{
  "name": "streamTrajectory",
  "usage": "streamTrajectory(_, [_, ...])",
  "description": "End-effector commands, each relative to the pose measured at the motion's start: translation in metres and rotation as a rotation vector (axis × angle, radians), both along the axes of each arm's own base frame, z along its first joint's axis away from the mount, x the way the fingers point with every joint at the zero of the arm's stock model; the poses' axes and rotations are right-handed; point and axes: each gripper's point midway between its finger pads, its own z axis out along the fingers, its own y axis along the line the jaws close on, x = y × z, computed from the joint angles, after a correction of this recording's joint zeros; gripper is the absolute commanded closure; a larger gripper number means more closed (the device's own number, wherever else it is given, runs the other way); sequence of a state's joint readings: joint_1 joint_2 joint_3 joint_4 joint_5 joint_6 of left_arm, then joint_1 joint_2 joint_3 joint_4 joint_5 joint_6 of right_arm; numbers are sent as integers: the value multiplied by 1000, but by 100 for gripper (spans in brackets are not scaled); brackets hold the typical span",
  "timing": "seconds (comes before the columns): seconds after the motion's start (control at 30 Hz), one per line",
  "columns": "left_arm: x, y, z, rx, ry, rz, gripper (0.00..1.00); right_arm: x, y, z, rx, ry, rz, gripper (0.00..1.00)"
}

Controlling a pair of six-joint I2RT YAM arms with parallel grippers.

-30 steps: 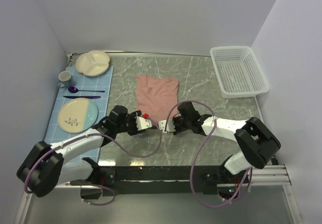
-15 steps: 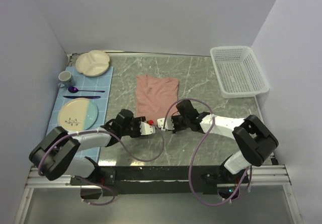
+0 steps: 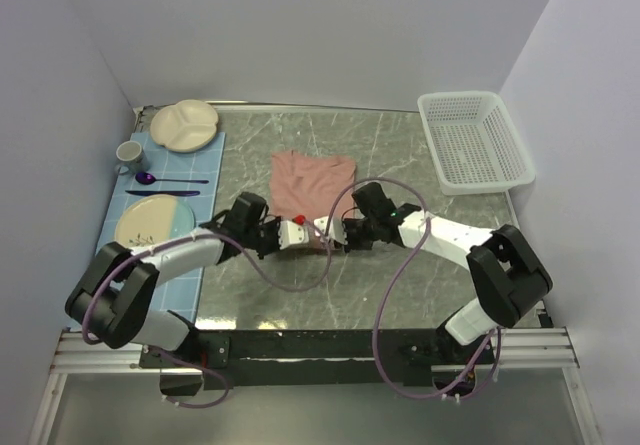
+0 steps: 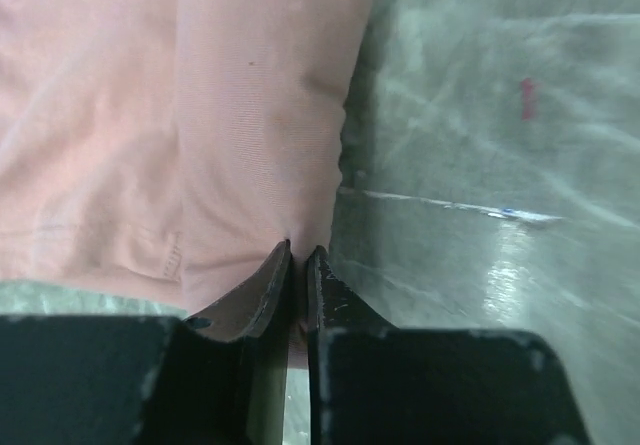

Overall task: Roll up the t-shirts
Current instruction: Roll the T-shirt to the center of the board.

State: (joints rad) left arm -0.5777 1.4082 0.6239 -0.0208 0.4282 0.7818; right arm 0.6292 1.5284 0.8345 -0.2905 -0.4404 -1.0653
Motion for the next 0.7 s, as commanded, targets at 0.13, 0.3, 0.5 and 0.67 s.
streamTrajectory(0.13, [-53,-8,23,-67,627,-150,89,-48,7,34,100,427,-54,88])
streamTrajectory(0.3, [-47,-2,36,-67,838,-163,88,-61,7,32,126,616,-117,88])
streamTrajectory(0.5, [-27,6,31,-50,964,-169,84,-53,-6,28,129,834,-160,88])
streamTrajectory(0.67, [11,-2,19,-42,930,-175,84,-28,-26,15,108,870,-220,88])
